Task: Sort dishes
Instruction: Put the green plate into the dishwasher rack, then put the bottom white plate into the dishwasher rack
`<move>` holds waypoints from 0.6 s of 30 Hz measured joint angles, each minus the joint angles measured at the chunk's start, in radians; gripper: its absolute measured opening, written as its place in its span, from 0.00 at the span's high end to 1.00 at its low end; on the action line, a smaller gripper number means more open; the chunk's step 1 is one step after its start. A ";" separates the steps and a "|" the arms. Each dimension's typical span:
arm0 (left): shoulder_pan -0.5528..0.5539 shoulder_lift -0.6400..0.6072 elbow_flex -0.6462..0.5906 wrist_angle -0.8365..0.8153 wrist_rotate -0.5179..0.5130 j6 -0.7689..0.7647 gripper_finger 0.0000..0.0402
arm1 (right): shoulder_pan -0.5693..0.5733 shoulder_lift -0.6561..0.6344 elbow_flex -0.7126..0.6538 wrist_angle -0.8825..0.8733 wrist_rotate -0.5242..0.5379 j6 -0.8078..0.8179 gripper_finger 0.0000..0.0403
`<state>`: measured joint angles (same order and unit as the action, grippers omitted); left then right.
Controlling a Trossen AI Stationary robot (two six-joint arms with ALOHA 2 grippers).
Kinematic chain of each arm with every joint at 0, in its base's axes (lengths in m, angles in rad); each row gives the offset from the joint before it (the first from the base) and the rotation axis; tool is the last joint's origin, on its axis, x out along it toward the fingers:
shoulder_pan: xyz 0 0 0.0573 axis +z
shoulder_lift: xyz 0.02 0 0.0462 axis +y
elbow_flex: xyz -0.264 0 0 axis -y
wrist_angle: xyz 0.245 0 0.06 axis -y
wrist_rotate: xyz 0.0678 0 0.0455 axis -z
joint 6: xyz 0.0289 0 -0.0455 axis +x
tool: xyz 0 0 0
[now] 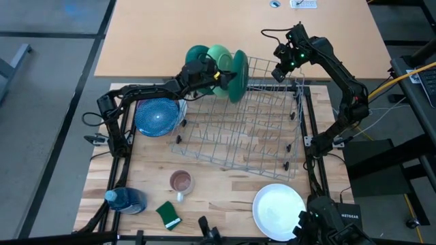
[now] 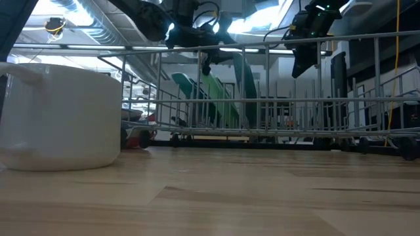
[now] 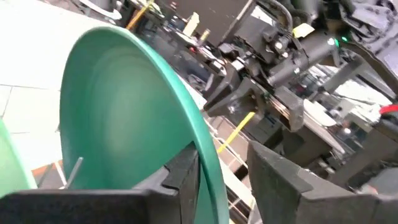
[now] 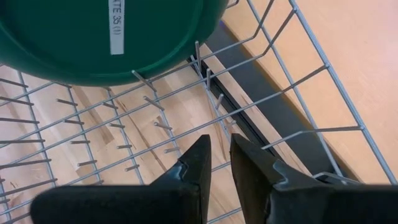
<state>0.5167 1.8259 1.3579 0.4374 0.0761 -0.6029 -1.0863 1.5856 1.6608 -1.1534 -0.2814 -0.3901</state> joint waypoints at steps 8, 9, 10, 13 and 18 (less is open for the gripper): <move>0.000 0.000 0.000 0.032 -0.152 -0.088 0.72 | 0.000 0.000 0.000 0.000 0.000 0.000 0.84; 0.000 0.000 0.000 0.033 -0.170 -0.103 0.72 | 0.000 0.000 0.000 0.000 0.000 0.000 0.84; 0.000 0.000 0.000 0.036 -0.187 -0.123 0.72 | 0.000 0.000 0.000 0.000 0.000 0.000 0.84; 0.001 0.000 0.000 0.046 -0.223 -0.160 0.72 | 0.000 0.000 0.000 0.000 0.000 0.000 0.84; 0.001 0.000 0.000 0.069 -0.242 -0.155 0.72 | 0.000 0.000 0.000 0.000 -0.003 0.000 0.84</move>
<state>0.5179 1.8259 1.3579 0.5062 -0.1658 -0.7582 -1.0859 1.5856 1.6608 -1.1534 -0.2839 -0.3897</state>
